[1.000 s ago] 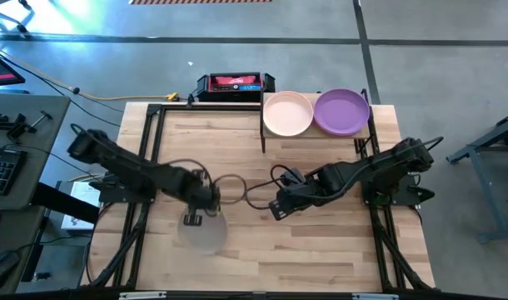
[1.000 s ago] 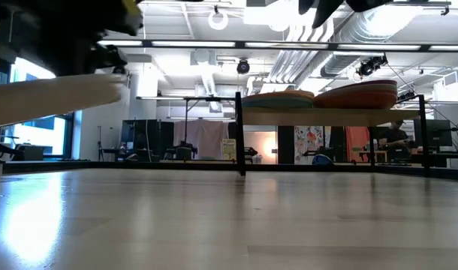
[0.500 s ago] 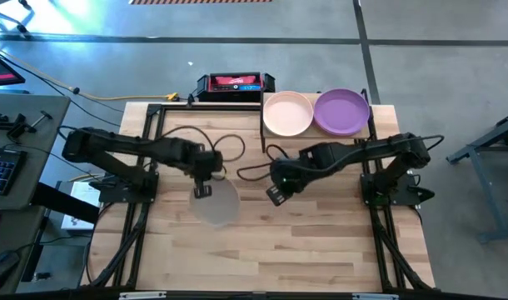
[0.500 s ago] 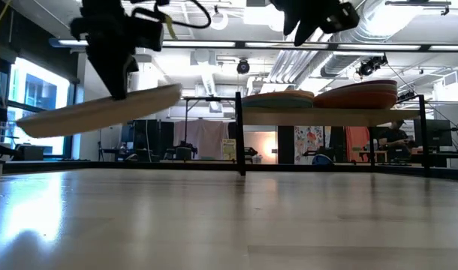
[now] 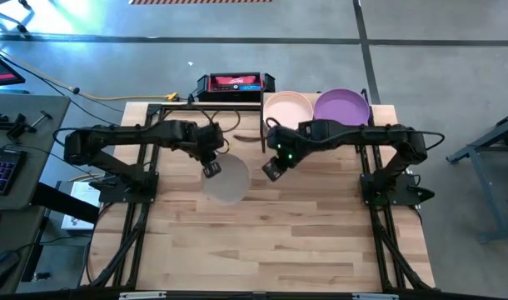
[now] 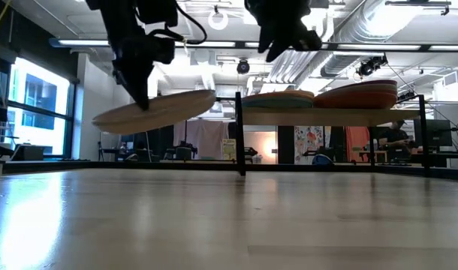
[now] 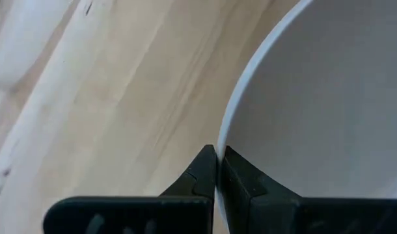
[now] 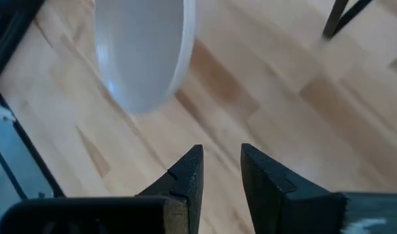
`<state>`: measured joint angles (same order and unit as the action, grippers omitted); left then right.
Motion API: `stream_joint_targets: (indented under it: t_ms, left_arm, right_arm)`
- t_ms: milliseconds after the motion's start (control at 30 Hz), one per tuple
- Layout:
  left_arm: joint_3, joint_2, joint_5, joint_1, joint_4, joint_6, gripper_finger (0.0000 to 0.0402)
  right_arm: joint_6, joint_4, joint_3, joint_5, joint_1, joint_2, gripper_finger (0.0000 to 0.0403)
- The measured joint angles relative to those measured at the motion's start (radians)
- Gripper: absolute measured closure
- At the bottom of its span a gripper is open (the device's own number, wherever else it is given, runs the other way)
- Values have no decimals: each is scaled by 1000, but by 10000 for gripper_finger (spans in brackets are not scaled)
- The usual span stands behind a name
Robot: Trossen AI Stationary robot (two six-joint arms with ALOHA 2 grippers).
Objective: Place and stack plates onto a shelf
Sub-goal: Stack the gray plate on top of the white plate on the shelf
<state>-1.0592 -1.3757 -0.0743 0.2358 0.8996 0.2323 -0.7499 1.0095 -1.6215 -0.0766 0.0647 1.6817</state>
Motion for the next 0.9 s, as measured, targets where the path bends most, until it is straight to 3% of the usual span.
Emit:
stream_joint_targets:
  t_ms: [167,500,900]
  left_arm:
    - [-1,0,64,26,-53,45,401]
    - [-1,0,89,26,-196,163,402]
    - [-1,0,91,26,-243,262,402]
  right_arm:
    - [76,-42,0,1,56,0,320]
    - [271,-159,0,2,93,0,320]
    - [296,-153,0,35,106,17,319]
